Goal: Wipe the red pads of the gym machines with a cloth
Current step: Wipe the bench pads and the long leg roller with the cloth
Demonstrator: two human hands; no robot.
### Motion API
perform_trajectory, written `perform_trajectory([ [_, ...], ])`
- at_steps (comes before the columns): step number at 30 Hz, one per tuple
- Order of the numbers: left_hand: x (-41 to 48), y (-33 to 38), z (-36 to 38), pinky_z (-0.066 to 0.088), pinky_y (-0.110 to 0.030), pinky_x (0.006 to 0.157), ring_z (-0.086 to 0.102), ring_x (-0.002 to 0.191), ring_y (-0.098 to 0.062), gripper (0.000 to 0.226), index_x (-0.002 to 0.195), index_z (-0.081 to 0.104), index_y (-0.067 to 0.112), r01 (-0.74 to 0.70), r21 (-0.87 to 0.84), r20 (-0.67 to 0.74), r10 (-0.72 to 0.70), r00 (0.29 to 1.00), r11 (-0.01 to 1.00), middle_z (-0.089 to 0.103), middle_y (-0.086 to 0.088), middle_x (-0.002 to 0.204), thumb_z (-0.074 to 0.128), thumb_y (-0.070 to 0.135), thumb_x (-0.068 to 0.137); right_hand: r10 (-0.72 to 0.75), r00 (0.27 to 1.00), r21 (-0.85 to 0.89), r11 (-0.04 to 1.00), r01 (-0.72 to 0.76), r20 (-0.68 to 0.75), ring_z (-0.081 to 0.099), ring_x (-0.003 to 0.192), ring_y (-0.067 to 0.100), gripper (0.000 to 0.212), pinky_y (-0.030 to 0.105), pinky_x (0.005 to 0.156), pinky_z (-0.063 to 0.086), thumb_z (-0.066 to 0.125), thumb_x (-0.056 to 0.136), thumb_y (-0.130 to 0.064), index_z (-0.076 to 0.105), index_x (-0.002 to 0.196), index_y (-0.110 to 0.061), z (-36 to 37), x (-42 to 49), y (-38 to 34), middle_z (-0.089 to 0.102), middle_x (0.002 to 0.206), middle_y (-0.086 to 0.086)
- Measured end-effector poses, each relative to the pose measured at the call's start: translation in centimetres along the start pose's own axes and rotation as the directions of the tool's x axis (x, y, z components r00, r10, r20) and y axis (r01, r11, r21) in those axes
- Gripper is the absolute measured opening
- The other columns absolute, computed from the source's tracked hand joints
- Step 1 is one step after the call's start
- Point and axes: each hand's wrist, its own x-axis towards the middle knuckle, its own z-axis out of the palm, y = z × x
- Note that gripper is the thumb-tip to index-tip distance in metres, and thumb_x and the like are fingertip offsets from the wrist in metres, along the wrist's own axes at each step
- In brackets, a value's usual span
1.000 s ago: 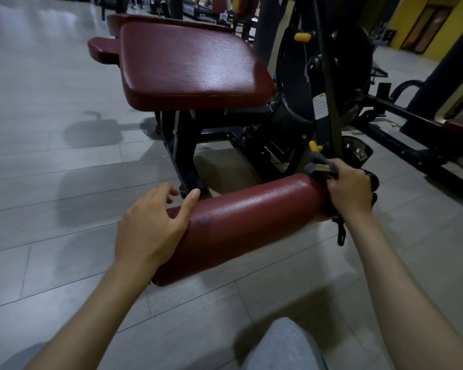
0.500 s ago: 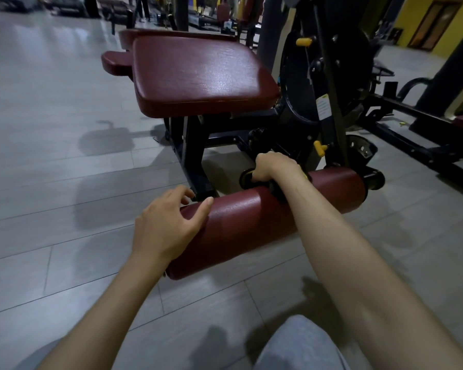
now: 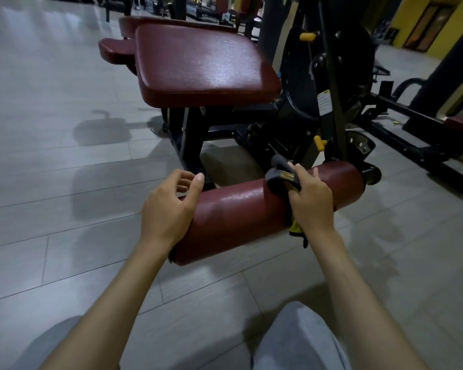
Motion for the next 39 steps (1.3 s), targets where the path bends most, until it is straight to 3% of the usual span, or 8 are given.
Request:
perform_trajectory([
  [3,-0.1,0.3,-0.2,0.039,-0.017,0.068,0.055,0.089,0.013,0.046,0.101,0.059,0.035,0.017,-0.05,-0.029,-0.018,0.999,0.999,0.062,0.022,0.095,0.032,0.071,0.094,0.022,0.992,-0.043,0.999,-0.027,-0.127,0.071,0.097,0.03,0.031,0.033,0.072,0.053,0.06,0.098,-0.015,0.065,0.128,-0.016,0.8,-1.1,-4.4,0.073,0.108,0.008],
  [10,-0.2,-0.3,-0.3,0.046,-0.022,0.076,0.059,0.087,-0.001,0.055,0.104,0.06,0.025,0.043,-0.241,-0.102,-0.069,0.992,0.969,0.066,0.008,0.099,0.024,0.067,0.1,-0.425,0.905,0.026,0.905,0.424,0.003,0.073,0.108,0.028,0.041,0.042,0.09,0.061,0.062,0.085,0.002,0.068,0.126,-0.005,3.8,-5.4,-12.3,0.074,0.119,0.015],
  [13,0.0,-0.8,-0.9,0.045,-0.019,0.084,0.056,0.096,0.001,0.051,0.106,0.059,0.023,0.017,-0.215,-0.071,-0.033,0.997,0.976,0.064,0.004,0.104,0.026,0.062,0.104,-0.294,0.95,-0.107,0.946,0.305,0.105,0.072,0.088,0.035,0.038,0.045,0.073,0.06,0.054,0.089,-0.001,0.064,0.123,-0.014,2.2,-1.8,-8.5,0.074,0.1,0.013],
  [18,-0.3,-2.9,-3.8,0.051,-0.039,0.088,0.058,0.104,-0.013,0.044,0.111,0.059,0.028,-0.018,-0.086,-0.047,0.014,0.999,0.996,0.062,0.011,0.105,0.028,0.06,0.106,0.057,0.998,-0.23,0.972,-0.054,0.007,0.068,0.092,0.035,0.017,0.036,0.067,0.045,0.056,0.099,-0.013,0.063,0.115,-0.012,0.4,0.6,-6.5,0.07,0.097,0.014],
  [22,-0.3,-3.8,-6.1,0.051,-0.041,0.093,0.058,0.107,-0.013,0.051,0.109,0.059,0.028,0.033,-0.113,-0.095,-0.044,0.994,0.993,0.063,0.011,0.107,0.025,0.065,0.104,-0.031,0.999,-0.186,0.982,0.029,-0.009,0.065,0.086,0.022,0.015,0.024,0.065,0.04,0.053,0.102,-0.015,0.064,0.11,-0.01,2.4,-3.4,-12.9,0.069,0.099,0.008],
  [27,0.1,-3.1,-7.1,0.055,-0.041,0.083,0.061,0.098,-0.012,0.053,0.106,0.06,0.022,0.063,-0.197,-0.15,-0.093,0.984,0.978,0.065,0.005,0.105,0.025,0.062,0.104,-0.329,0.944,-0.02,0.944,0.33,0.031,0.073,0.091,0.023,0.016,0.031,0.079,0.062,0.065,0.091,-0.014,0.068,0.105,-0.008,5.0,-9.2,-21.5,0.074,0.103,0.011],
  [31,0.4,-2.3,-6.3,0.042,-0.003,0.074,0.059,0.099,0.006,0.044,0.109,0.06,0.024,0.048,-0.253,-0.191,-0.098,0.977,0.966,0.065,0.011,0.108,0.026,0.051,0.109,-0.42,0.906,0.068,0.906,0.417,0.049,0.072,0.078,0.019,0.015,0.028,0.066,0.058,0.063,0.091,-0.009,0.068,0.105,-0.012,4.9,-8.1,-20.1,0.074,0.093,0.005],
  [39,0.3,0.1,-0.6,0.042,-0.038,0.083,0.055,0.101,-0.012,0.053,0.104,0.059,0.031,-0.014,0.085,0.091,0.006,0.996,0.996,0.06,0.013,0.102,0.019,0.066,0.104,-0.214,0.976,-0.144,0.965,0.217,0.034,0.069,0.072,0.033,0.024,0.035,0.058,0.048,0.064,0.087,-0.007,0.07,0.108,-0.017,1.7,-0.8,-7.5,0.072,0.079,0.006],
])
